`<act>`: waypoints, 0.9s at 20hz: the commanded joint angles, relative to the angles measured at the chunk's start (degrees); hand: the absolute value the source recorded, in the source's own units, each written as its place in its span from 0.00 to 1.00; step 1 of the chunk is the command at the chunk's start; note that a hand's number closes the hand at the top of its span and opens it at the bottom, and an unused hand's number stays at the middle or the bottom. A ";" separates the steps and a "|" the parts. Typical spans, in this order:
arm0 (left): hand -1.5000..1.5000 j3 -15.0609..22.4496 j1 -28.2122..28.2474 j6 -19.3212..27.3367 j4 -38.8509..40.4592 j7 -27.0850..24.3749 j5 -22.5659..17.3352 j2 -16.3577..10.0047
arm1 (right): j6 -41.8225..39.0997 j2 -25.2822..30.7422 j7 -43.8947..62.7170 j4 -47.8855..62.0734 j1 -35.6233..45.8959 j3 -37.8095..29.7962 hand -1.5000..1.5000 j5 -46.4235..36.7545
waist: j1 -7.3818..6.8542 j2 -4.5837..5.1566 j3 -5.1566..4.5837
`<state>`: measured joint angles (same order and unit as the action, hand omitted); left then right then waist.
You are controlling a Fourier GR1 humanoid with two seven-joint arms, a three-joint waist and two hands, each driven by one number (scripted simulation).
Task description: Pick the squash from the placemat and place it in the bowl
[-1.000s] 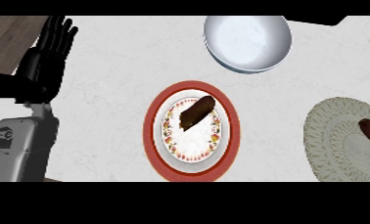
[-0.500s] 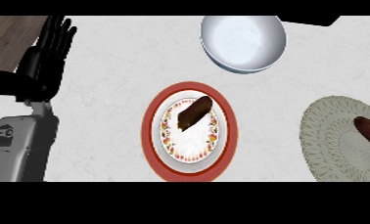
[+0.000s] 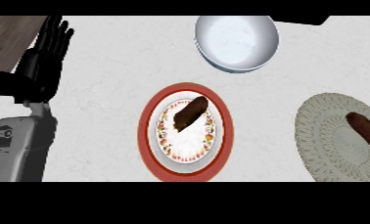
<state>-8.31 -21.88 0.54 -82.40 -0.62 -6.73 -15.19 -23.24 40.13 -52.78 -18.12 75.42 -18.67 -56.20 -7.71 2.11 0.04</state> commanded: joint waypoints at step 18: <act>0.50 -3.47 0.35 -0.07 2.11 -0.93 -1.20 -1.68 | 0.50 -19.71 -3.25 9.31 4.10 11.76 1.00 -3.72 | 3.58 -0.26 -0.01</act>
<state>-10.69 -20.20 0.54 -81.29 -1.85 -7.15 -16.37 -21.98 23.48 -50.63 -9.60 82.02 -8.34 -58.84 -4.47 1.59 -0.01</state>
